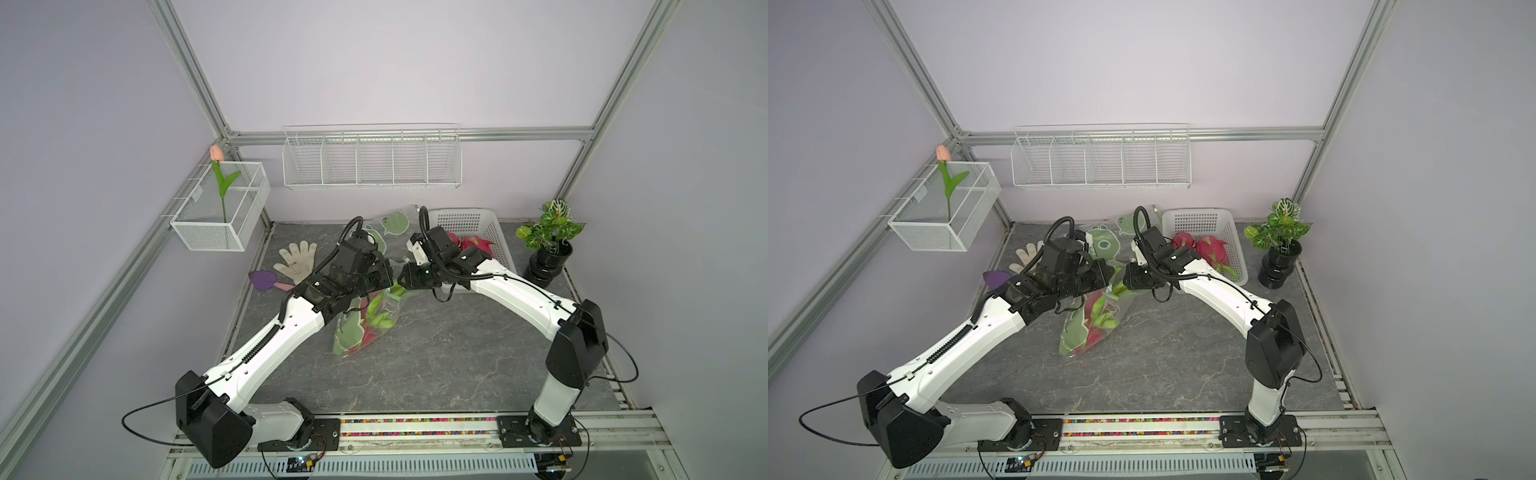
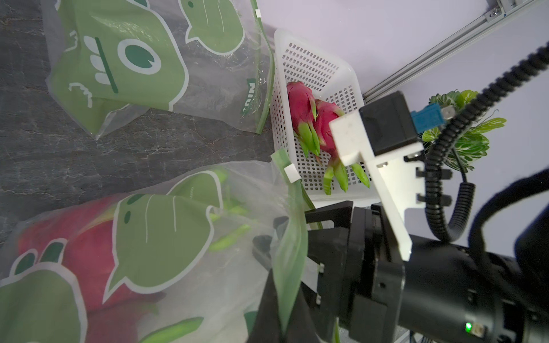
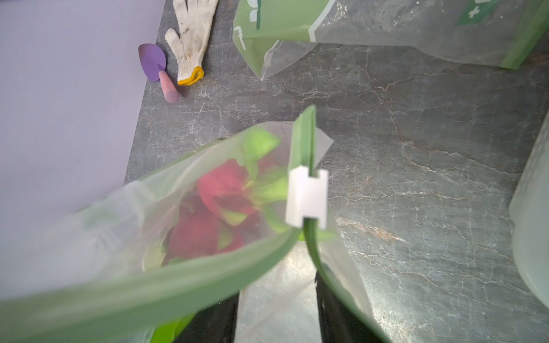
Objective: Open the zip-top bag and take out the dragon fruit
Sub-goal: Pick up the dragon fruit from the zipper food storage bag.
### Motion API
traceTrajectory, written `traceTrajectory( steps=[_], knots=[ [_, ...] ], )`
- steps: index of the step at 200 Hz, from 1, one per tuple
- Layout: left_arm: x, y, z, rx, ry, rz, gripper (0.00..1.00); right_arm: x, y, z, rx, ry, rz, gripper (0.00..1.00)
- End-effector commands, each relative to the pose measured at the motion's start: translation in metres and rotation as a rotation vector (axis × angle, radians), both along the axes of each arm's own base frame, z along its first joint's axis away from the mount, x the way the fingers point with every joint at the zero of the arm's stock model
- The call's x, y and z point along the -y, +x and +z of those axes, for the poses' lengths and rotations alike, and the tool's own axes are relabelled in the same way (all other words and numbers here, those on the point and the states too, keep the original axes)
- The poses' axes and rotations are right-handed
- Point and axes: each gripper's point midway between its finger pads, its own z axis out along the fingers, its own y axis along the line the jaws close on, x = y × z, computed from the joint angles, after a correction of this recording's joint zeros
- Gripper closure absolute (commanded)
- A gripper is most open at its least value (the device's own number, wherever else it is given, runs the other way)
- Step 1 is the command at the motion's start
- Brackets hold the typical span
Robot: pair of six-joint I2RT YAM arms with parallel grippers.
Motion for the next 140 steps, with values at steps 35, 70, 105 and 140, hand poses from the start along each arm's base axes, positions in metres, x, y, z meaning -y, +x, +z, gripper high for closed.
traceTrajectory(
  steps=[35,70,105,140],
  knots=[
    [0.016,0.009,0.005,0.017,-0.049,-0.011,1.00,0.008,0.006,-0.034,-0.076,-0.031,-0.053,0.48],
    [0.023,0.011,0.004,0.014,-0.057,-0.021,1.00,0.006,0.010,-0.042,-0.111,0.019,-0.070,0.45],
    [0.029,0.011,0.004,0.008,-0.062,-0.039,1.00,0.007,0.019,-0.047,-0.116,0.059,-0.107,0.40],
    [0.032,0.011,0.008,0.017,-0.070,-0.044,1.00,0.003,0.024,-0.053,-0.120,0.087,-0.118,0.36]
  ],
)
